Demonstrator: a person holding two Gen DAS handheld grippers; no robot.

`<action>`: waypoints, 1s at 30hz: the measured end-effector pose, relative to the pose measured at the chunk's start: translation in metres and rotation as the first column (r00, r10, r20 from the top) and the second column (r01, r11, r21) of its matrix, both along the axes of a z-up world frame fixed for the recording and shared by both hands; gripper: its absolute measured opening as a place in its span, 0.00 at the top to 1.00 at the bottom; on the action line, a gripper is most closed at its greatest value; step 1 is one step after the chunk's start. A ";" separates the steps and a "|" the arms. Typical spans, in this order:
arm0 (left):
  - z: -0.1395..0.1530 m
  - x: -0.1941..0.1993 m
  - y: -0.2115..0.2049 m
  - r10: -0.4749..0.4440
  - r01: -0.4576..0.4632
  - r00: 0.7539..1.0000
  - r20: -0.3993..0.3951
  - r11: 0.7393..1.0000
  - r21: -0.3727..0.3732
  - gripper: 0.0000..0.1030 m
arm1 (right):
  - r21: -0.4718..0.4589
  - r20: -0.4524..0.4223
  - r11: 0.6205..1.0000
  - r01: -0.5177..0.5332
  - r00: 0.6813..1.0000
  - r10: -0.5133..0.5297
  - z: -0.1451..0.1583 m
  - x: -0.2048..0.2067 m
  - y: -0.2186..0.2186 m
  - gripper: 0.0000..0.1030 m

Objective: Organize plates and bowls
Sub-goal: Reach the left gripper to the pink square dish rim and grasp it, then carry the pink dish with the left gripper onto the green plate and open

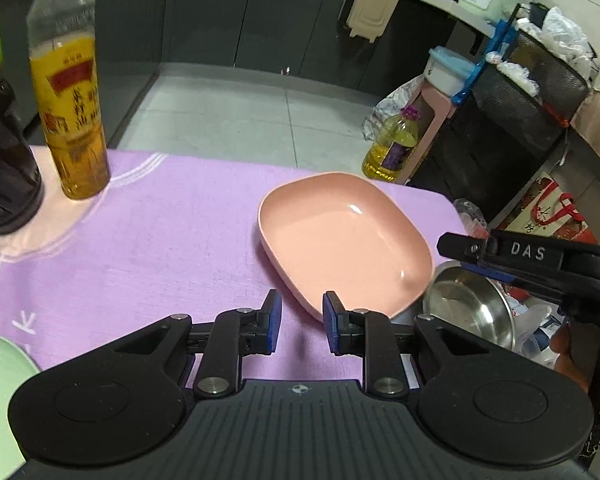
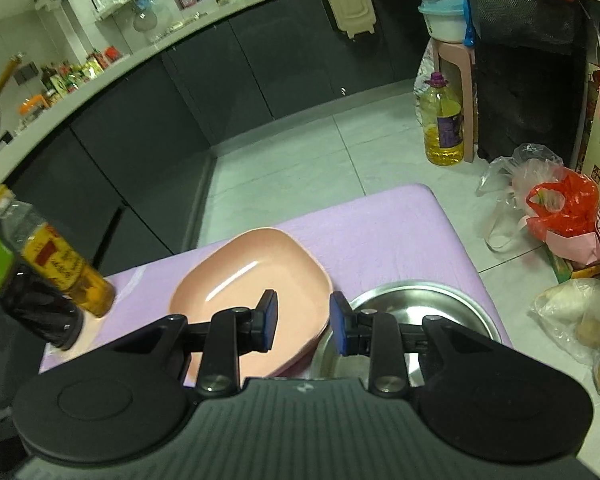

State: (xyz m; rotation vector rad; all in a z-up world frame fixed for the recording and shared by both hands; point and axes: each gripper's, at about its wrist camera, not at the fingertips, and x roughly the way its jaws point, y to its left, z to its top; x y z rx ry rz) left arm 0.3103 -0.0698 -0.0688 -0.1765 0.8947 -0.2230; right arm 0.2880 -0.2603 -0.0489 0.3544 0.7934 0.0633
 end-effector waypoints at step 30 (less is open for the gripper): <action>0.009 -0.001 0.024 0.035 -0.036 0.999 -0.019 0.999 -0.036 0.84 | -0.098 0.003 0.993 -0.067 0.998 0.067 0.001 0.003 0.029 1.00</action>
